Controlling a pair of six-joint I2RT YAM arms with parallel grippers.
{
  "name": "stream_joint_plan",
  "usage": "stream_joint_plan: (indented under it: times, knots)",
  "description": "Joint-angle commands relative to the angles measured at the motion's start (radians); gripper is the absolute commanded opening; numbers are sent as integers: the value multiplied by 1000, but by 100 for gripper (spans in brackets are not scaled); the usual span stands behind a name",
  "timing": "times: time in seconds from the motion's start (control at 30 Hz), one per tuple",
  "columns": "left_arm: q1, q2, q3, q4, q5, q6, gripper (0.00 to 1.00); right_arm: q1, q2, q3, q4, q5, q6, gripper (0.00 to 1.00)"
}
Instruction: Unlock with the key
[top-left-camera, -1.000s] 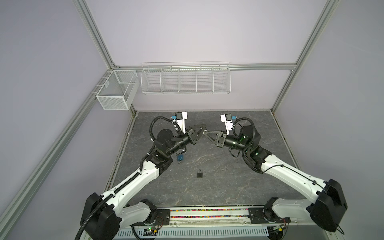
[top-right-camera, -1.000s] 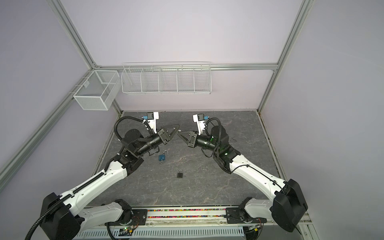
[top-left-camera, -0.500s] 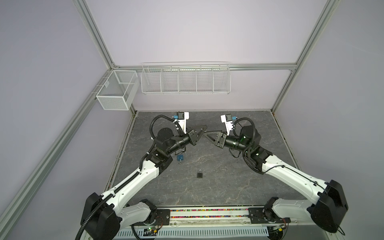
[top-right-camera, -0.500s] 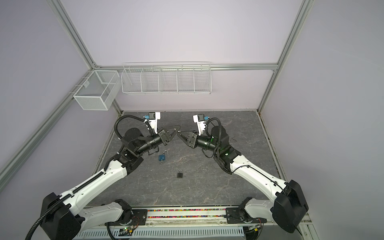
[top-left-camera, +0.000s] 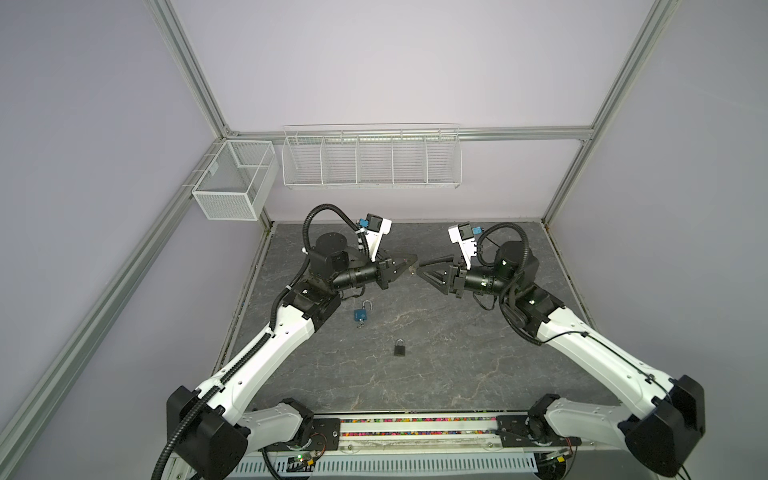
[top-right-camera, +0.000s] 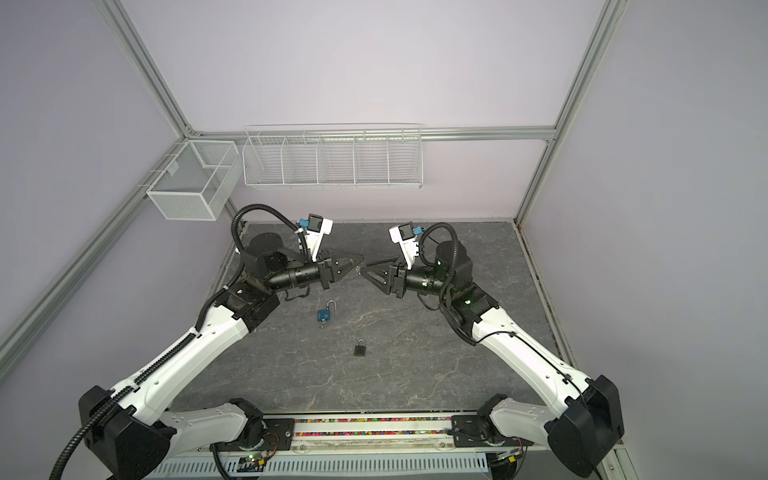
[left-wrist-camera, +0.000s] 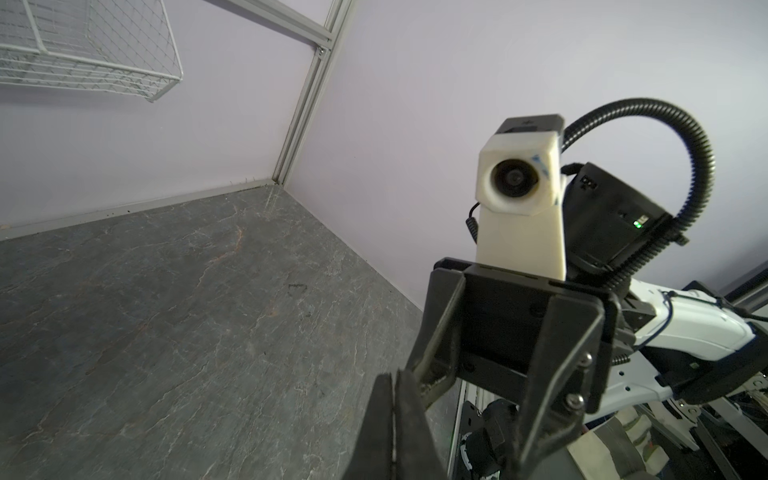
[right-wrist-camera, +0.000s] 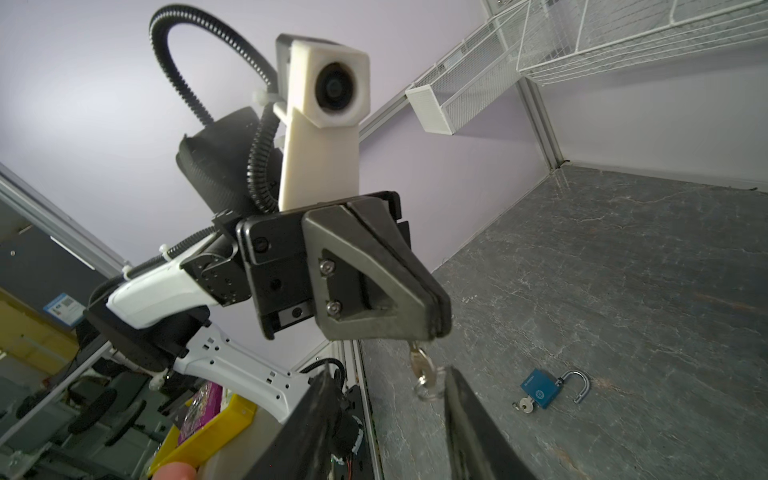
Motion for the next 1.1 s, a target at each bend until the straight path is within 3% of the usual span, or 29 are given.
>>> stream_joint_plan:
  times: [0.0,0.4,0.53,0.6,0.9,0.97,1.07]
  knots:
    - [3,15,40,-55,50,60,0,-6,31,46,-63,-85,-70,42]
    - [3,23,70,-52,64,84,0,-43,15,19,-104,-17,-66,41]
    - [3,35,81,-40,89,80,0,-43,50,30,-36,-103,-31,40]
    - [3,39,93,-56,92,94,0,-41,61,36,-6,-134,-16,35]
    - [3,52,116,-58,122,102,0,-41,92,43,33,-153,7,30]
    - [3,54,116,-57,129,104,0,-41,99,44,41,-161,12,20]
    - [3,56,119,-64,128,108,0,-43,102,46,46,-165,12,19]
